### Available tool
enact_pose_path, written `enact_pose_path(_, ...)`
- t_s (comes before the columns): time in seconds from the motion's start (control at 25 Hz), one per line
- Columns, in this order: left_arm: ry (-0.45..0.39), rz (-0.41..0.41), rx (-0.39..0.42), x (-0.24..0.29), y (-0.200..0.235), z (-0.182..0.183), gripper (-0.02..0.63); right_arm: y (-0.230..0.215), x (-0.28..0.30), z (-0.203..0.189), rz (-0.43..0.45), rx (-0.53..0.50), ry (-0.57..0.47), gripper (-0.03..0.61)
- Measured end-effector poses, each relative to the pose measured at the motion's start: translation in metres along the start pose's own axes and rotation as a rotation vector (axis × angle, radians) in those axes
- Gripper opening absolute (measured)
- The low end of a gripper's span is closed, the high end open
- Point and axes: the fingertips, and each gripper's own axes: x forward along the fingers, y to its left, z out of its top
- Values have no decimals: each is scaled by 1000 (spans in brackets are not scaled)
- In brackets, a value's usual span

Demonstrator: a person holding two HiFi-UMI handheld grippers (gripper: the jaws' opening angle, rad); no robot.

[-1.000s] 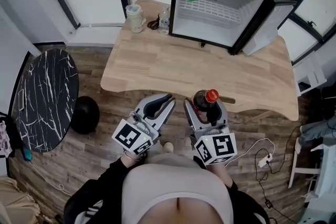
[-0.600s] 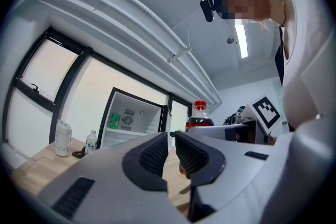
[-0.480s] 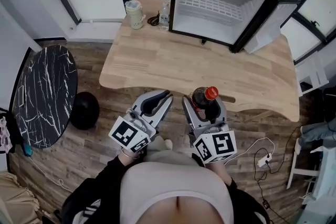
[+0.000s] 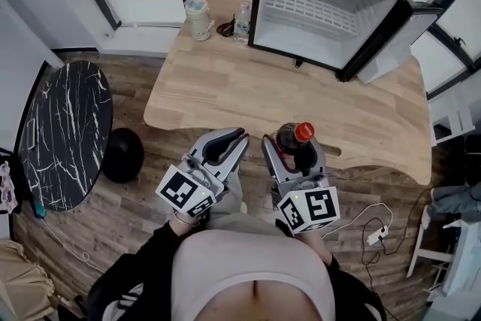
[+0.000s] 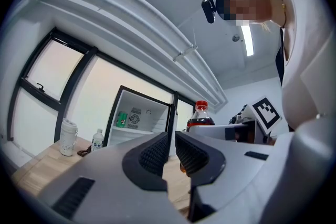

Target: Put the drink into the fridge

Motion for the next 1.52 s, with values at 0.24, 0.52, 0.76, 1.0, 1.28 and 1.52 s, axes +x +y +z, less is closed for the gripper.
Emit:
enact_pose_path(0.24, -4, -23, -7, 33, 38, 2, 49, -26, 40, 4, -37, -3, 1, 325)
enact_pose_path(0.52, 5, -60, -25, 84, 105, 6, 49, -63, 112, 18, -90, -6, -22, 327)
enact_pose_path(0.76, -6, -92, -40, 124, 158, 16, 49, -86, 169, 26, -122, -13, -11, 327)
enact_pose_path(1.0, 17, -142, -48, 159, 187, 16, 49, -108, 204, 33, -172, -10, -16, 325)
enact_pose_path(1.28, 43, -173, -67, 187, 199, 8, 49, -130, 220, 23, -207, 17, 19, 325)
enact_pose_path(1.52, 47, -148, -53, 197, 200, 8, 49, -141, 231, 29, -173, 11, 19, 325)
